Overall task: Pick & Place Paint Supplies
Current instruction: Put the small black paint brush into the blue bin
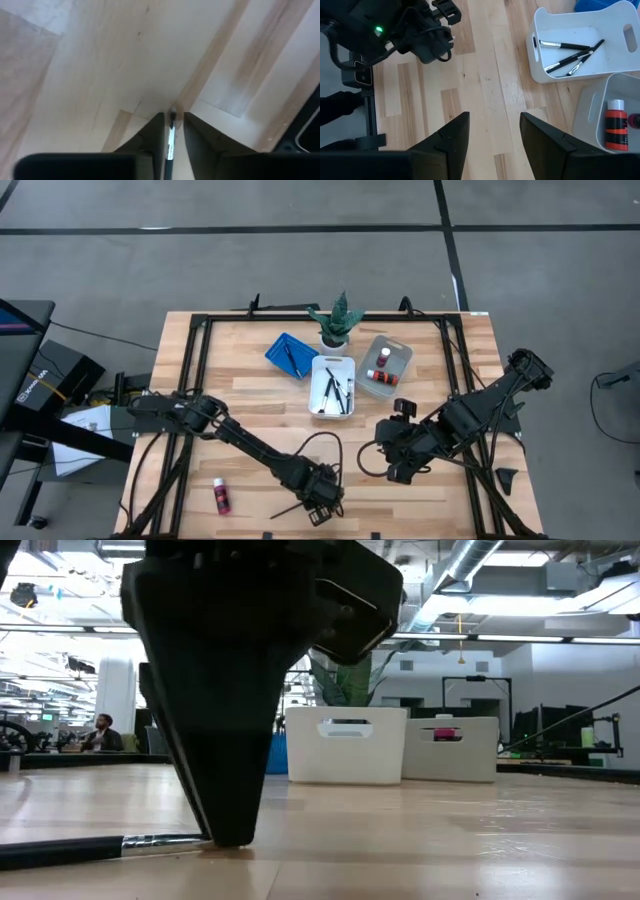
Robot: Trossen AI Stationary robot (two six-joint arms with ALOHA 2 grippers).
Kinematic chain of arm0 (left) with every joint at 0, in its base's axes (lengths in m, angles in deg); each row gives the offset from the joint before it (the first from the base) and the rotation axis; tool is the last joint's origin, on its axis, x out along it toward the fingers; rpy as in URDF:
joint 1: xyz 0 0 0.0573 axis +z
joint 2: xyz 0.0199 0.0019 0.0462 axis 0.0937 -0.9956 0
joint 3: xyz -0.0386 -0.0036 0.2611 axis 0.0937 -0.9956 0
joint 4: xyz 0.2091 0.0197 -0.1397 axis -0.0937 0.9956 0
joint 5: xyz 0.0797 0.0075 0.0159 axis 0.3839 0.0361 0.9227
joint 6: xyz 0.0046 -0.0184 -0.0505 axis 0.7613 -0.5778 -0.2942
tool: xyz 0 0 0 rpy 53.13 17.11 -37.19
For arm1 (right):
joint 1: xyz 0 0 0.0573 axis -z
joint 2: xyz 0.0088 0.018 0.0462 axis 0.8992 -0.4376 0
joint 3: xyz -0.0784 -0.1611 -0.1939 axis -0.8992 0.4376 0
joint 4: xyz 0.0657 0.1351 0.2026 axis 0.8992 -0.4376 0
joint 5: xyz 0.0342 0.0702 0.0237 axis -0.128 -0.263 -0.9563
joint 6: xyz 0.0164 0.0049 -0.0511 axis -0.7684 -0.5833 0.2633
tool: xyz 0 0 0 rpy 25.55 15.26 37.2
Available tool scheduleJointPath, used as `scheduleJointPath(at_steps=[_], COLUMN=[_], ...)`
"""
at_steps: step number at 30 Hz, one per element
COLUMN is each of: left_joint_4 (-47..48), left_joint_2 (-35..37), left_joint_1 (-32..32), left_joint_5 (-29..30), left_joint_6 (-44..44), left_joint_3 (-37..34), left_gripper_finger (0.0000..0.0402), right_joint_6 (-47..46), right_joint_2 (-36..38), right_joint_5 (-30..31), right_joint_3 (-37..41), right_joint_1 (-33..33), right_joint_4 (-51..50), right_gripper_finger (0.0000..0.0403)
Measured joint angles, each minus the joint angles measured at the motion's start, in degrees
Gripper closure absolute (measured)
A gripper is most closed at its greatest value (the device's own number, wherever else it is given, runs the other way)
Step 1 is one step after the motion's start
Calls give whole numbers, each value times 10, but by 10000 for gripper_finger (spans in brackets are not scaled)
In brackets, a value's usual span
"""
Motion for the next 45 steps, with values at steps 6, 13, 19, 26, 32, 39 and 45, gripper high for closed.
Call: scheduleJointPath(at_steps=[6,13,19,26,32,39,45], left_joint_4=[14,44,89,134,113,28,-65], left_joint_2=[-2,11,27,69,204,403,529], left_joint_1=[4,6,13,21,31,57,127], left_joint_5=[8,35,90,146,223,303,348], left_joint_6=[-14,-16,-56,-121,-219,-314,-304], left_joint_3=[-1,-1,-5,-12,-127,-328,-454], left_gripper_finger=[394,400,401,401,401,401,401], right_joint_6=[-3,-8,-15,-20,-30,-39,-53], right_joint_2=[0,0,0,0,0,0,0], right_joint_5=[0,0,2,4,6,14,27], right_joint_3=[0,0,0,0,0,0,0], right_joint_1=[0,-1,-1,-1,-6,-9,-3], right_joint_4=[0,0,-4,-11,-16,-21,-38], right_gripper_finger=[233,233,233,233,233,233,233])
